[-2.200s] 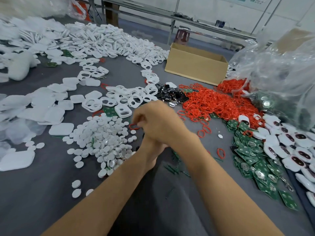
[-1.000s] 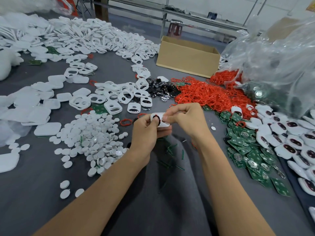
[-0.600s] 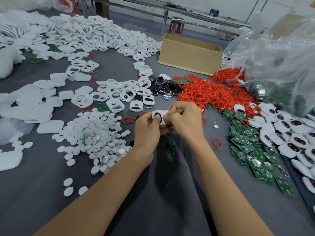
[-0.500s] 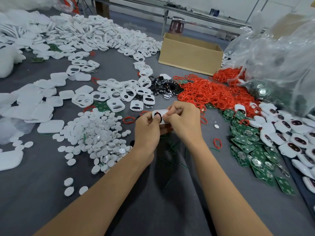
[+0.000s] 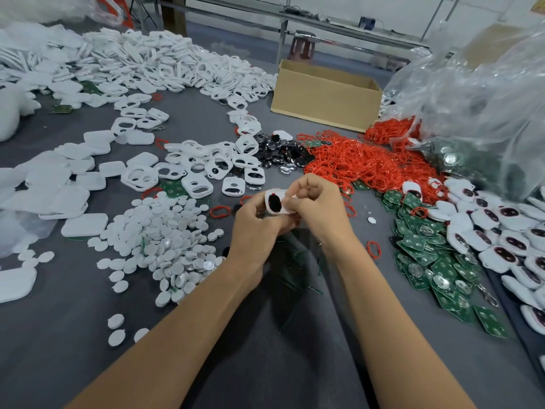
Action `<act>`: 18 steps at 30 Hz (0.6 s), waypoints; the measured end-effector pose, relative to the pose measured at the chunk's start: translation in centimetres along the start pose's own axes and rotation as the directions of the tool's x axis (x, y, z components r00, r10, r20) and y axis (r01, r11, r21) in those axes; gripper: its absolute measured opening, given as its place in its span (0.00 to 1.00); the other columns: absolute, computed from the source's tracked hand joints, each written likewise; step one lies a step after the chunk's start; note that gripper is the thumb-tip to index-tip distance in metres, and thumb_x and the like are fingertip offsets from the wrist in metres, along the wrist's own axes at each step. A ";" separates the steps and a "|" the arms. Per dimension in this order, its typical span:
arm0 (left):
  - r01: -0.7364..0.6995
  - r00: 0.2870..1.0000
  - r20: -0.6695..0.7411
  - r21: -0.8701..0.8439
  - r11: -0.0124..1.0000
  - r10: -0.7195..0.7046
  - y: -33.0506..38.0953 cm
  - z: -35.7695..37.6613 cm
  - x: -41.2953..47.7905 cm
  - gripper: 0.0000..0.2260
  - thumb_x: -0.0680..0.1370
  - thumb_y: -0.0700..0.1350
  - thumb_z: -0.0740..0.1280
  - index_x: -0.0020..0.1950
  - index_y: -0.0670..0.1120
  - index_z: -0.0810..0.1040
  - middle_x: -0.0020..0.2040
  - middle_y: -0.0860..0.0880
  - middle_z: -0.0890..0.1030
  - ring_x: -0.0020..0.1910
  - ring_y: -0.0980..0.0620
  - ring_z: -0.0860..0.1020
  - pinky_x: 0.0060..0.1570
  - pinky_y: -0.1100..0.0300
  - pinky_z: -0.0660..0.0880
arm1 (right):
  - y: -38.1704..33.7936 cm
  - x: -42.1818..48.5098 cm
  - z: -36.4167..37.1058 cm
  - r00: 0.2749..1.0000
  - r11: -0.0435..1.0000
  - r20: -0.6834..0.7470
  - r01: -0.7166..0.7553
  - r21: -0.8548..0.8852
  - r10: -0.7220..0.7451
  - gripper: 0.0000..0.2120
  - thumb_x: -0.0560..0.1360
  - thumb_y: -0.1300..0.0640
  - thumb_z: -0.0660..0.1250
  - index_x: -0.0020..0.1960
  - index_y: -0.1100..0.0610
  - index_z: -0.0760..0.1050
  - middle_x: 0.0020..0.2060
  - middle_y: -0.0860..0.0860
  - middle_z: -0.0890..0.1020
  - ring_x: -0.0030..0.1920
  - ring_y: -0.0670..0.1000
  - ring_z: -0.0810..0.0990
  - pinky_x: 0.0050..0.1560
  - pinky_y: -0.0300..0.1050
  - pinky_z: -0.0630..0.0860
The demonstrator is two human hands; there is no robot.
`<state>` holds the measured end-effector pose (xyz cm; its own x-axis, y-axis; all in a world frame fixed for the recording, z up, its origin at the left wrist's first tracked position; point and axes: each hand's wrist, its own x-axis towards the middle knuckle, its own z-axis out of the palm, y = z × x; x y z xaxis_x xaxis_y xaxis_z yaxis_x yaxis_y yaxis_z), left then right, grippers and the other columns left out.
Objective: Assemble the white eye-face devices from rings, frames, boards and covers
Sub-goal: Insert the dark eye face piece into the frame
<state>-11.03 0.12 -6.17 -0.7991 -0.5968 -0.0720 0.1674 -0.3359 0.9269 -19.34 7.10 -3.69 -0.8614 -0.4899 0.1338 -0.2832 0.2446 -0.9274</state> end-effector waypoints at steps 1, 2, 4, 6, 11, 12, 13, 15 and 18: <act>-0.014 1.000 -0.006 0.043 0.999 0.014 -0.1 0.0 0.0 0.16 0.70 0.26 0.69 0.51 0.44 0.81 0.49 0.38 0.83 0.47 0.48 0.80 0.54 0.50 0.79 | -0.1 0.1 -0.2 0.999 0.998 0.029 -0.029 0.057 0.027 0.11 0.67 0.72 0.68 0.38 0.57 0.75 0.26 0.48 0.75 0.30 0.49 0.74 0.33 0.43 0.72; -0.028 1.000 -0.008 0.074 0.997 0.028 -0.1 0.0 -0.1 0.17 0.69 0.27 0.70 0.53 0.44 0.81 0.49 0.39 0.83 0.47 0.49 0.80 0.54 0.50 0.78 | -0.3 0.1 -0.4 0.997 0.991 0.058 -0.060 0.117 0.054 0.12 0.68 0.73 0.68 0.39 0.57 0.74 0.26 0.48 0.75 0.28 0.48 0.74 0.30 0.40 0.71; -0.050 0.999 -0.015 0.094 0.994 0.052 -0.2 0.0 0.0 0.20 0.69 0.28 0.73 0.58 0.44 0.79 0.47 0.45 0.83 0.44 0.54 0.80 0.49 0.58 0.80 | -0.5 0.3 -0.7 0.988 0.967 0.108 -0.129 0.218 0.108 0.14 0.68 0.75 0.67 0.42 0.57 0.73 0.29 0.52 0.78 0.26 0.46 0.75 0.27 0.37 0.71; -0.062 0.998 -0.017 0.078 0.995 0.063 -0.1 0.1 0.0 0.20 0.69 0.29 0.73 0.58 0.44 0.79 0.46 0.48 0.82 0.44 0.55 0.80 0.48 0.60 0.80 | -0.7 0.4 -1.0 0.982 0.950 0.135 -0.166 0.264 0.134 0.15 0.69 0.76 0.67 0.45 0.58 0.72 0.32 0.54 0.78 0.25 0.45 0.75 0.26 0.36 0.71; -0.067 0.998 0.012 0.033 0.997 0.066 0.2 0.0 -0.1 0.19 0.69 0.30 0.74 0.56 0.45 0.79 0.45 0.46 0.82 0.45 0.50 0.80 0.51 0.50 0.80 | -0.6 0.6 -1.6 0.974 0.953 0.204 -0.153 0.262 0.100 0.16 0.70 0.75 0.66 0.49 0.57 0.73 0.33 0.57 0.78 0.26 0.46 0.74 0.28 0.36 0.71; -0.075 0.997 0.016 0.039 0.996 0.075 0.2 0.0 -0.2 0.18 0.69 0.30 0.74 0.55 0.45 0.79 0.45 0.46 0.82 0.45 0.50 0.80 0.51 0.49 0.80 | -0.5 0.6 -1.7 0.972 0.955 0.218 -0.141 0.262 0.084 0.16 0.70 0.75 0.66 0.49 0.56 0.73 0.34 0.58 0.78 0.27 0.47 0.74 0.29 0.36 0.71; -0.080 0.997 0.017 0.040 0.996 0.080 0.3 0.0 -0.3 0.18 0.69 0.30 0.75 0.55 0.45 0.80 0.46 0.44 0.82 0.45 0.49 0.80 0.52 0.47 0.80 | -0.4 0.7 -1.8 0.971 0.957 0.231 -0.129 0.261 0.068 0.16 0.70 0.75 0.66 0.49 0.55 0.74 0.35 0.60 0.78 0.27 0.48 0.74 0.29 0.37 0.72; -0.083 0.996 0.022 0.039 0.996 0.082 0.4 0.0 -0.4 0.18 0.69 0.30 0.75 0.55 0.43 0.80 0.49 0.39 0.82 0.47 0.46 0.80 0.54 0.42 0.79 | -0.3 0.8 -1.9 0.966 0.960 0.254 -0.112 0.257 0.044 0.16 0.71 0.74 0.66 0.50 0.55 0.74 0.36 0.62 0.77 0.29 0.50 0.75 0.30 0.38 0.73; -0.076 0.997 0.033 0.038 0.996 0.075 0.7 0.0 -0.5 0.19 0.68 0.31 0.76 0.57 0.42 0.79 0.54 0.35 0.81 0.49 0.44 0.81 0.54 0.44 0.80 | -0.1 1.0 -2.1 0.957 0.953 0.284 -0.133 0.271 0.053 0.15 0.71 0.73 0.67 0.49 0.55 0.75 0.35 0.60 0.80 0.29 0.51 0.76 0.32 0.41 0.74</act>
<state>-10.53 0.23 -5.50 -0.8032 -0.5957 0.0096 0.2054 -0.2617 0.9430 -21.03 8.36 -2.79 -0.7199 -0.6938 -0.0200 -0.0411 0.0713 -0.9966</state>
